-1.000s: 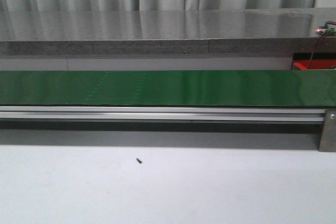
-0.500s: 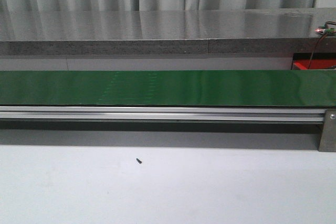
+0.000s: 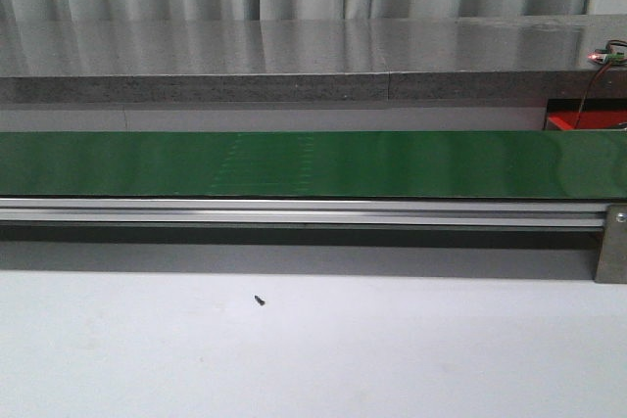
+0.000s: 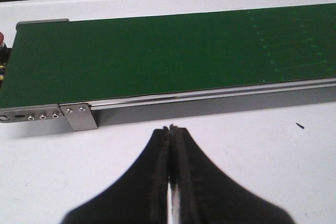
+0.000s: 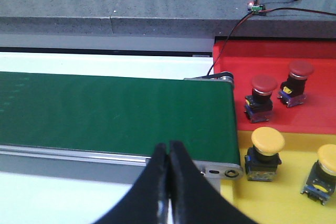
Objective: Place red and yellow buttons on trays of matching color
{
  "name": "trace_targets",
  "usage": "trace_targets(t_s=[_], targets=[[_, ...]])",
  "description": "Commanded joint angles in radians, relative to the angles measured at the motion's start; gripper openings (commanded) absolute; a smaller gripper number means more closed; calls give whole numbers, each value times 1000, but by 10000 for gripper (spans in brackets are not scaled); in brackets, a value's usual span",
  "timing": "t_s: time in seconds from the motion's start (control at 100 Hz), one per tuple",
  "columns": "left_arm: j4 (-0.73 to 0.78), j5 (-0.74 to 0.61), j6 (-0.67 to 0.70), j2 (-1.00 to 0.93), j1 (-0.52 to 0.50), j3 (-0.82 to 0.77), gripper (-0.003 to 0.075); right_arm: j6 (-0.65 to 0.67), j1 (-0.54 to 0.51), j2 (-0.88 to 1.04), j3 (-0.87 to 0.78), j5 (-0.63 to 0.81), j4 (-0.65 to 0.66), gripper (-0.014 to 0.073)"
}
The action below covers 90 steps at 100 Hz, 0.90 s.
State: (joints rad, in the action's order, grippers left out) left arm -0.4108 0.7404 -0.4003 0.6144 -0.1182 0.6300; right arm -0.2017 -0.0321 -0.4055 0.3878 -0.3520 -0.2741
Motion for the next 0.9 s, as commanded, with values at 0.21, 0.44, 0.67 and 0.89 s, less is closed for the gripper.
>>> trace_targets(t_s=[0.21, 0.44, 0.67, 0.89], targets=[[-27, -151, -1, 42, -17, 79, -20, -7, 1, -2, 25, 58, 2, -123], [-29, -157, -1, 183, -108, 173, -20, -7, 1, -2, 25, 64, 2, -123], [-69, -150, 0, 328, -215, 262, -20, -7, 1, -2, 25, 64, 2, -123], [-83, -122, 15, 483, -309, 334, 62, -7, 1, -2, 25, 65, 2, -123]])
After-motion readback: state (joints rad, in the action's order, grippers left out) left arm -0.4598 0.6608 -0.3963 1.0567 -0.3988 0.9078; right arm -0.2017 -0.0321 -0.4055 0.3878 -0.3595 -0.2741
